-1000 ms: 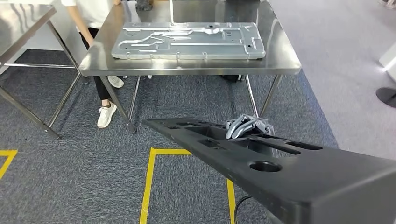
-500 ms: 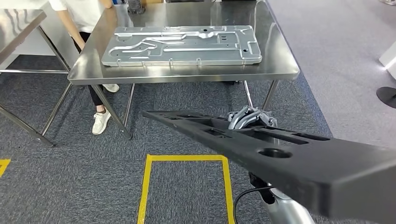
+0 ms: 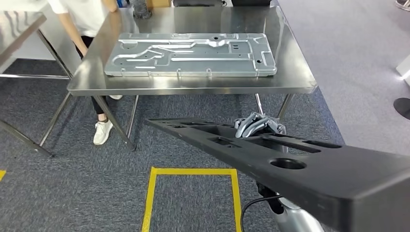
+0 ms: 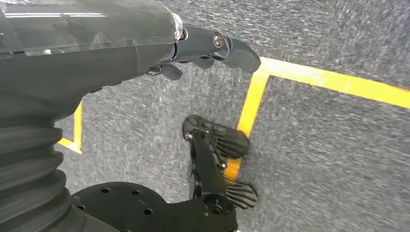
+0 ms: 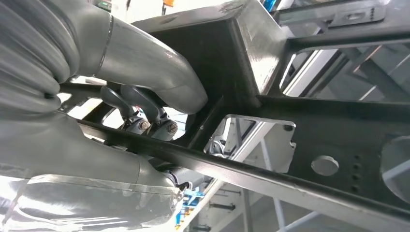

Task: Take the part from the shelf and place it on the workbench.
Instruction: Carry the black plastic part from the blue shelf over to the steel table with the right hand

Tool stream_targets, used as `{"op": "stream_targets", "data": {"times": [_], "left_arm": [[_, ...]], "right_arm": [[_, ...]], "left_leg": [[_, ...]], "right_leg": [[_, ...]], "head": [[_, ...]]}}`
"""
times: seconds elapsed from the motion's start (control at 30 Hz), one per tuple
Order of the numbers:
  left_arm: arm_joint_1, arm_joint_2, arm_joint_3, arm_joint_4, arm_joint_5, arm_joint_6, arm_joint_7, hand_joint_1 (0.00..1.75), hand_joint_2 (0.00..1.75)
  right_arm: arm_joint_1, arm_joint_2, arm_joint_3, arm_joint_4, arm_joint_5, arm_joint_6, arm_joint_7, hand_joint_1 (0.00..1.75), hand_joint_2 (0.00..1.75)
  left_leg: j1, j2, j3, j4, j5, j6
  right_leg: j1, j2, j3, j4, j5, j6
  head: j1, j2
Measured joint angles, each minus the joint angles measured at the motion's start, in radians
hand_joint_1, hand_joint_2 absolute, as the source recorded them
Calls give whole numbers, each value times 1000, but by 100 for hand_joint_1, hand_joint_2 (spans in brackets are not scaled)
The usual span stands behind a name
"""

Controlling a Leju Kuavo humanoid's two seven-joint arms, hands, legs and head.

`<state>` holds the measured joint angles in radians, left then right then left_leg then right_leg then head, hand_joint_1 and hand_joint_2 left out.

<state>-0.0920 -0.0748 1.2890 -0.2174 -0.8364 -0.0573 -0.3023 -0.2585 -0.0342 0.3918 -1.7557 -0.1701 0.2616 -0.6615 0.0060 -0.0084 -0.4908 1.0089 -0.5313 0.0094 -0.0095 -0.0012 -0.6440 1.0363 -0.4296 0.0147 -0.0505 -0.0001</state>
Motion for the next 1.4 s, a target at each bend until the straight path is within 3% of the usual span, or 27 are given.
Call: {"op": "stream_targets", "data": {"times": [0.07, 0.13, 0.23, 0.3, 0.33, 0.37, 0.43, 0.47, 0.5, 0.57, 0.63, 0.7, 0.73, 0.8, 0.83, 0.87, 0.97, 1.0, 1.03, 1.13, 1.2, 1.27, 1.3, 1.33, 1.37, 1.4], "left_arm": [[-2, 0, 0, 0, 1, 2, 0, 0, 175], [-4, -1, 0, 0, 1, 2, 0, 0, 175], [-3, -2, 0, 0, 1, 2, 1, 0, 175], [1, -2, 1, 0, 1, 3, 1, 0, 175], [3, -2, 1, 0, 1, 3, 1, 0, 175], [3, -2, 1, 0, 1, 3, 1, 0, 175], [6, -2, 1, 0, 0, 3, 1, 0, 175], [7, -1, 1, 0, 0, 3, 2, 0, 175], [8, -1, 1, 0, 0, 3, 2, 0, 175], [8, 0, 1, 0, -2, 3, 3, 0, 175], [5, 0, 0, 0, -3, 3, 2, 0, 175], [2, 1, 0, 0, -4, 3, 2, 0, 175], [1, 2, 0, 0, -4, 3, 2, 0, 175], [2, 3, 0, 0, -4, 3, 1, 0, 175], [3, 3, 0, 0, -4, 3, 0, 0, 175], [4, 3, 0, 0, -5, 2, 0, 0, 175], [4, 3, 0, 0, -8, 1, -2, 0, 175], [3, 3, 0, 0, -9, 1, -3, 0, 175], [2, 4, 0, 0, -9, 1, -3, 0, 175], [1, 8, 0, -1, -11, 0, -5, 0, 175], [-1, 9, 0, -1, -13, -2, -6, 0, 175], [0, 10, 0, -1, -14, -2, -6, 0, 175], [2, 10, 0, -1, -14, -2, -6, 0, 175], [4, 11, 0, -1, -14, -2, -6, 0, 175], [5, 11, 0, -1, -14, -1, -6, 0, 175], [6, 11, 0, -1, -14, 0, -6, 0, 175]], "right_arm": [[1, 2, 0, -1, -1, 2, 0, 175, 175], [0, 7, 0, -2, -2, 4, 0, 175, 175], [1, 14, 0, -3, -2, 8, 0, 175, 175], [3, 15, 0, -3, -2, 11, 0, 175, 175], [3, 16, 0, -3, -2, 12, 0, 175, 175], [3, 16, 0, -3, -2, 13, 0, 175, 175], [4, 16, 0, -3, -2, 15, 0, 175, 175], [5, 16, 0, -4, -3, 16, 0, 175, 175], [7, 16, 0, -5, -3, 16, 0, 175, 175], [8, 16, -2, -11, -5, 18, 0, 175, 175], [7, 17, -7, -17, -7, 21, 0, 175, 175], [9, 17, -14, -21, -12, 27, -1, 175, 175], [12, 17, -18, -22, -16, 31, -1, 175, 175], [20, 17, -27, -23, -23, 34, -1, 175, 175], [24, 17, -33, -24, -27, 35, -1, 175, 175], [28, 17, -39, -27, -29, 35, -1, 175, 175], [35, 17, -55, -35, -35, 36, -2, 175, 175], [38, 17, -58, -37, -36, 36, -2, 175, 175], [40, 17, -62, -40, -38, 36, -2, 175, 175], [44, 22, -71, -52, -40, 37, -1, 175, 175], [47, 25, -75, -56, -40, 38, -1, 175, 175], [53, 25, -77, -57, -40, 41, -1, 175, 175], [57, 25, -78, -57, -40, 42, -1, 175, 175], [60, 25, -80, -57, -40, 43, -1, 175, 175], [62, 26, -81, -57, -40, 44, -1, 175, 175], [63, 27, -81, -57, -40, 45, -1, 175, 175]], "left_leg": [[0, 2, 8, 1, -6, -13], [3, 3, -7, 48, -10, -21], [6, 3, -122, 230, -63, -28], [6, 3, -186, 289, -97, -30], [6, 3, -196, 269, -87, -28], [5, 3, -192, 218, -50, -24], [1, 3, -172, 97, 59, -11], [-3, 3, -163, 58, 97, -6], [-7, 3, -160, 39, 115, -1], [-9, 2, -144, 30, 110, 6], [-6, 1, -122, 16, 107, 15], [-4, 0, -103, 7, 97, 23], [-4, 0, -96, 7, 90, 25], [-4, -1, -75, 6, 71, 26], [-4, -2, -61, 7, 60, 25], [-4, -3, -45, 6, 48, 24], [-5, -5, -9, 7, 13, 14], [-6, -6, -4, 4, 5, 8], [-7, -7, 2, 3, 3, 3], [-6, -4, -2, 35, 5, -13], [-3, 0, -60, 141, -14, -21], [-1, 1, -144, 261, -67, -27], [-1, 1, -173, 289, -90, -29], [0, 1, -189, 286, -96, -29], [0, 1, -191, 252, -76, -27], [-1, 1, -183, 193, -30, -24]], "right_leg": [[1, 2, 9, -4, -6, -17], [-1, 2, 28, -10, -13, -30], [0, 2, 56, -15, -34, -40], [1, 4, 79, -15, -54, -41], [2, 5, 94, -15, -65, -40], [4, 5, 111, -16, -77, -39], [6, 7, 140, -17, -101, -34], [7, 8, 149, -17, -112, -29], [7, 10, 157, -17, -118, -23], [7, 13, 165, -12, -122, -10], [6, 10, 146, 34, -116, -1], [3, 8, 76, 141, -133, 8], [2, 7, 31, 198, -156, 11], [1, 7, -40, 257, -195, 15], [1, 7, -55, 246, -192, 15], [1, 7, -56, 206, -166, 12], [8, 7, -30, 38, -14, -4], [10, 7, -25, 9, 18, -10], [13, 8, -24, -1, 26, -16], [8, 10, 4, -20, 17, -33], [6, 8, 29, -29, 5, -40], [6, 7, 50, -32, -13, -43], [6, 8, 62, -32, -22, -43], [6, 8, 76, -32, -33, -42], [6, 9, 92, -32, -44, -41], [6, 9, 108, -32, -56, -40]], "head": [[0, 0], [0, 0], [0, 0], [0, 0], [0, 0], [0, 0], [0, 0], [0, 0], [0, 0], [0, 0], [0, 0], [0, 0], [0, 0], [0, 0], [0, 0], [0, 0], [0, 0], [0, 0], [0, 0], [0, 0], [0, 0], [0, 0], [0, 0], [0, 0], [0, 0], [0, 0]]}}
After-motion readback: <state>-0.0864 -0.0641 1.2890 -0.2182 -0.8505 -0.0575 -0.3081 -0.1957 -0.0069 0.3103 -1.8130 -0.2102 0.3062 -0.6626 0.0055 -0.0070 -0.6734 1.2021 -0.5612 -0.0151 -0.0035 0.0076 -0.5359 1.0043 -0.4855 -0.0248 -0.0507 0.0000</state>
